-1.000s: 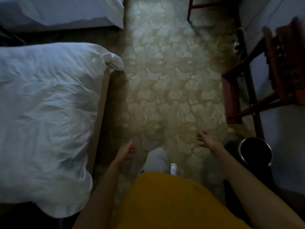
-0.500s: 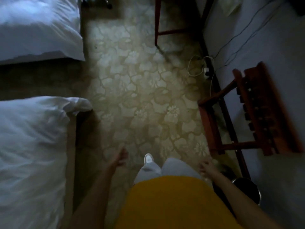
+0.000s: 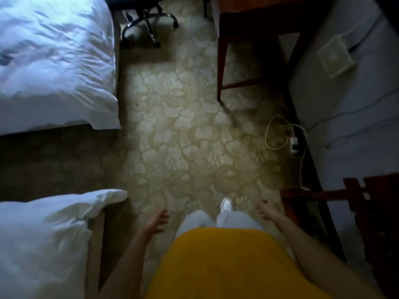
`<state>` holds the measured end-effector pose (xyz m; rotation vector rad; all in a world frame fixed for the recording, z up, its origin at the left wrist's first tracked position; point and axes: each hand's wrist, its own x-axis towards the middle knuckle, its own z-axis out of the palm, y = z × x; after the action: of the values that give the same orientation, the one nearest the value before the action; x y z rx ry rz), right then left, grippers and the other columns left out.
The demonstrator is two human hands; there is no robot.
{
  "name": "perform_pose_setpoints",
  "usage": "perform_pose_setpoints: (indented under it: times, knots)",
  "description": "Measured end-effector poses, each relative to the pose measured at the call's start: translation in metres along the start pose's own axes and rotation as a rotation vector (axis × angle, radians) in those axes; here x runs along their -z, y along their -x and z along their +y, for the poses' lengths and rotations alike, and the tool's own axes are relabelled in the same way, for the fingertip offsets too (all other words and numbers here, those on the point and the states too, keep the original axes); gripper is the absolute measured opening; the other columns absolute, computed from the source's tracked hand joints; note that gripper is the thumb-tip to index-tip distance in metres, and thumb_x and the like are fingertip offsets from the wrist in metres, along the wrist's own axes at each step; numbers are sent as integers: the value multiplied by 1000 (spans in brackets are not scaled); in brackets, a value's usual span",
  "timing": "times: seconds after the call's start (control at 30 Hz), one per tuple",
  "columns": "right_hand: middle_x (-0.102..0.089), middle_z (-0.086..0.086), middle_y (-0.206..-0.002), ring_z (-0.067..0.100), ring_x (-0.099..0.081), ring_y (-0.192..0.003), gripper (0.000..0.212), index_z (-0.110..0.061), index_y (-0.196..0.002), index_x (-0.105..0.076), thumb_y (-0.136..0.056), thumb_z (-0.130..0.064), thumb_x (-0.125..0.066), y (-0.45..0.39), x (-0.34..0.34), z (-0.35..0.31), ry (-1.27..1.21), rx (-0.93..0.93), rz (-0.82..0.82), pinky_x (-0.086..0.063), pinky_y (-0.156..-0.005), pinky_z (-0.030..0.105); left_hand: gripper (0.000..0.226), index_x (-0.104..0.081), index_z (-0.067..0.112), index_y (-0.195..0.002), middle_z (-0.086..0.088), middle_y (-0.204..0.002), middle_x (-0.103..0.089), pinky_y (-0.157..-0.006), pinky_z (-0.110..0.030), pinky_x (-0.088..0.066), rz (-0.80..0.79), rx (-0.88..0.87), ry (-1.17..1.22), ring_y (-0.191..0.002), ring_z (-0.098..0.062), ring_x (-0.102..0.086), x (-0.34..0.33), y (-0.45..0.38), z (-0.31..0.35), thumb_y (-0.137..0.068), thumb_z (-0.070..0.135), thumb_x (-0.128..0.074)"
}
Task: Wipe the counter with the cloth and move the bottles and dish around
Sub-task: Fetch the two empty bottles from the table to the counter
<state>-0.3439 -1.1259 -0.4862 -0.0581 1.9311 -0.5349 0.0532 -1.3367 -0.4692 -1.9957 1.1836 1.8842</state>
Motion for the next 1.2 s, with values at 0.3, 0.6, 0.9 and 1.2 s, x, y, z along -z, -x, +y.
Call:
perform_pose_setpoints:
  times: [0.3,0.6,0.9,1.2]
  knots:
    - [-67,1,-106,16,-66,-95,18,-20,-118,-54,-104,-32,-53,-121,40,-309,6,243,-27,-52,-74,33,50,-64,0,-130,-30,-125,-66,-98,-53,-54,-63,244,37,-118,-48,-65,51,-126,120,-98,39,-59]
    - [-44,5,-62,7,-40,-38,31,-10,-78,-51,-107,-16,-47,-189,73,-391,-76,-154,40,-28,-38,17,32,-67,15,-119,-8,-115,-73,-88,-44,-57,-99,-84,-78,-106,-26,-69,87,-250,533,-106,38,-49]
    - [-61,10,-103,24,-61,-92,15,-14,-110,-58,-106,-27,-51,-291,99,-569,-355,-103,144,-47,-65,33,36,-71,20,-124,-2,-116,-77,-97,-48,-58,-107,-307,-132,-110,-23,-72,84,-324,821,-104,44,-53]
    - [-57,3,-137,15,-59,-123,73,-13,-141,-47,-84,-49,-76,-347,221,-805,-686,280,612,-48,-97,26,40,-70,22,-125,3,-116,-77,-93,-41,-57,-215,-642,-156,-109,-17,-73,-17,-362,1080,-95,47,-69]
